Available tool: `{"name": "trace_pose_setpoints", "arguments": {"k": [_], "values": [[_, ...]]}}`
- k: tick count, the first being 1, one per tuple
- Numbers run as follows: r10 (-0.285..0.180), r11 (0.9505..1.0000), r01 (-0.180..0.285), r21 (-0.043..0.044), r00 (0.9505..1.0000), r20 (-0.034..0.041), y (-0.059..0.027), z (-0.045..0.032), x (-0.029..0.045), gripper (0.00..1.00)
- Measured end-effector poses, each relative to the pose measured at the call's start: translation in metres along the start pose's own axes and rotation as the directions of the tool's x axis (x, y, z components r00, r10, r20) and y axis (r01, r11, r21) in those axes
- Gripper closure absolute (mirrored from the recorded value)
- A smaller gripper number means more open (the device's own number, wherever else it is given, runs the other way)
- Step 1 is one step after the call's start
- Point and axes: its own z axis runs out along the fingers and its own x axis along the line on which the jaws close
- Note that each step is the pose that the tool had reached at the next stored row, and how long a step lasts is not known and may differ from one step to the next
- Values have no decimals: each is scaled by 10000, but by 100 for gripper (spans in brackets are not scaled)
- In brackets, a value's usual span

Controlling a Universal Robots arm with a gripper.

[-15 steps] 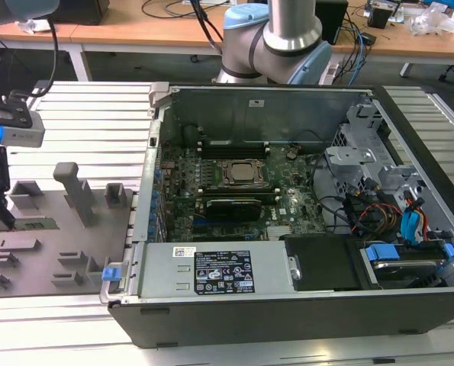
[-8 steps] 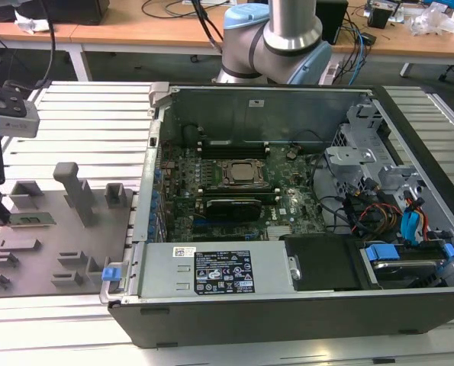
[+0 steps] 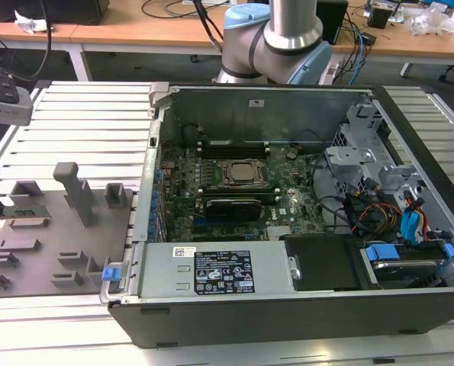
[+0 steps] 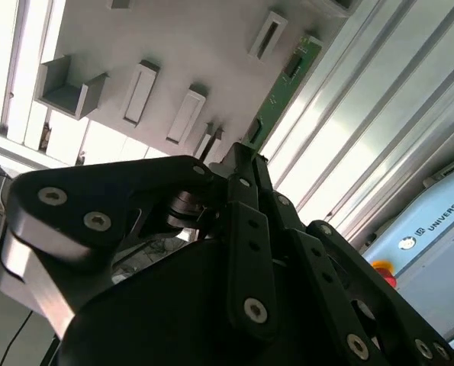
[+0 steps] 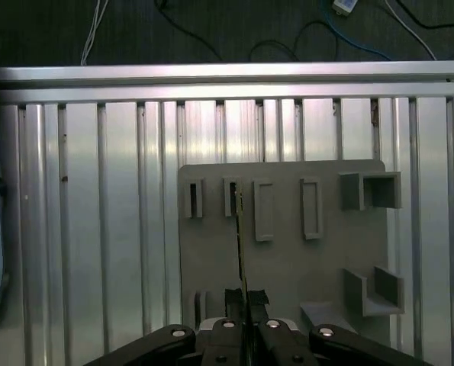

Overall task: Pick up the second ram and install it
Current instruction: 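Pick up the second ram and move it above second insertion slot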

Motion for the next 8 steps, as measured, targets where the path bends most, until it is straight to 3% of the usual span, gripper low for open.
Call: {"name": "trace_pose_setpoints", "arguments": {"k": [8], "values": [[0, 10000, 0, 0, 10000, 0, 3, -154, -1, 86]]}}
